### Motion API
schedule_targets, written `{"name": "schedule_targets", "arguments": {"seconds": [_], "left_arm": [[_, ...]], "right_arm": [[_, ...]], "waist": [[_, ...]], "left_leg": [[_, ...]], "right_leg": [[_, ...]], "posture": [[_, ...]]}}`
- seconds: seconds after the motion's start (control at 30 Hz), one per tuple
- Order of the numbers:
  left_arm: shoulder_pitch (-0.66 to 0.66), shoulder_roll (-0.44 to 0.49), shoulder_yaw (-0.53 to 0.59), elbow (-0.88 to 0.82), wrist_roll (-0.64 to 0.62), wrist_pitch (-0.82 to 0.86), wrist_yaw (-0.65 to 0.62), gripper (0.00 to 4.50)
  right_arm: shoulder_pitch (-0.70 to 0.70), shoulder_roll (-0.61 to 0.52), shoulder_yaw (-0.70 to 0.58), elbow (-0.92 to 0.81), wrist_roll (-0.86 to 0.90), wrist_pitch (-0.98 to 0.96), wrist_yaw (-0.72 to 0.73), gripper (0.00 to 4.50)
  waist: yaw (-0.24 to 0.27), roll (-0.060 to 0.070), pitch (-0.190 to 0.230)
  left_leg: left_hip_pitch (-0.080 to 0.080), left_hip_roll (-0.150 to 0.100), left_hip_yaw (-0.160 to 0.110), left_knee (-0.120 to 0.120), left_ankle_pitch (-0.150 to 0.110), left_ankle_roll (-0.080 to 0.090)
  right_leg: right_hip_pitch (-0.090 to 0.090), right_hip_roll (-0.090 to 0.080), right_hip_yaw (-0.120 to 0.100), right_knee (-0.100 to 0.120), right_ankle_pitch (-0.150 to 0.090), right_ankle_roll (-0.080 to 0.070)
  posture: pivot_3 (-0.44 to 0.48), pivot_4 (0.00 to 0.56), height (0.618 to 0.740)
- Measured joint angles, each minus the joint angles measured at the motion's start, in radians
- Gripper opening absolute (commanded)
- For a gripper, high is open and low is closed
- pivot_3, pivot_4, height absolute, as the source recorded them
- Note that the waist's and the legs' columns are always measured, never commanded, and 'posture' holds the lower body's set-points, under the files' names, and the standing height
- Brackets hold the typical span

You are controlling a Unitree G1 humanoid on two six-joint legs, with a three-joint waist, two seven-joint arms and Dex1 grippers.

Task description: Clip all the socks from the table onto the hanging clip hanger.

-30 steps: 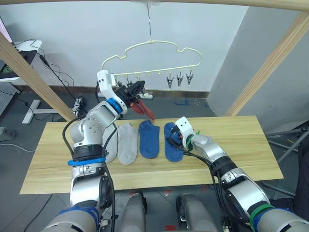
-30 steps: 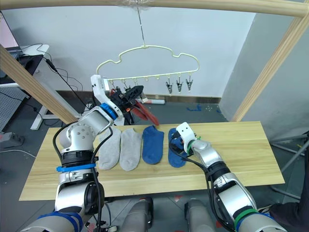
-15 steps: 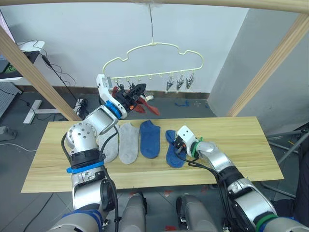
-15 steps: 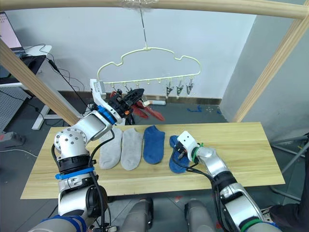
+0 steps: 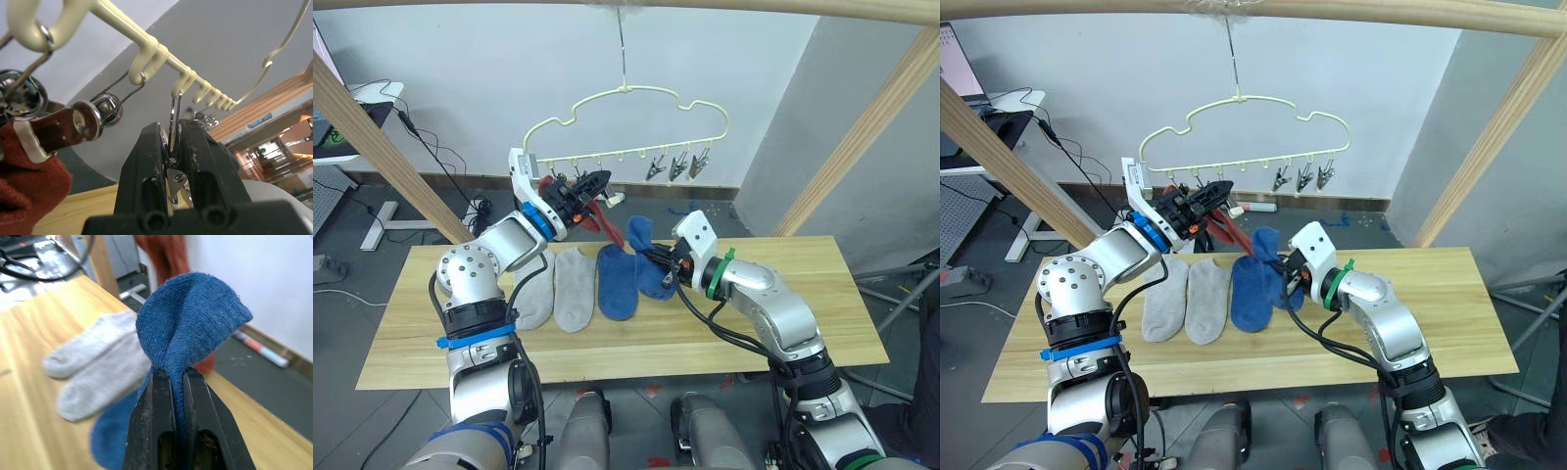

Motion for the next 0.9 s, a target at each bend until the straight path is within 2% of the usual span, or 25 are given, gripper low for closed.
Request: {"name": "schedule_targets", "arguments": {"seconds": [0.33,0.9], "left_arm": [[-0.002,-0.005,-0.019,0.015,0.001,-0.019,-0.008,0.22],[-0.002,-0.008,-0.023,0.019,0.002,-0.038,-0.01,0.22]], "right_arm": [[-0.047,0.024,-0.014,-0.03,0.05,0.079,-0.05,0.05],[-0.091,0.033,-0.018,-0.03,0.093,0.1,-0.067,0.05]], "waist": [[-0.002,0.0,0.0],[-0.001,0.0,0.0]], "left_leg": [[0.0,0.0,0.0,0.0,0.0,0.0],[-0.001,0.0,0.0,0.0,0.0,0.0]], "right_leg": [[-0.001,0.0,0.0,0.0,0.0,0.0],[-0.001,0.0,0.0,0.0,0.0,0.0]], "posture": [[-0.042,0.23,0.74],[-0.037,0.234,0.74]]}}
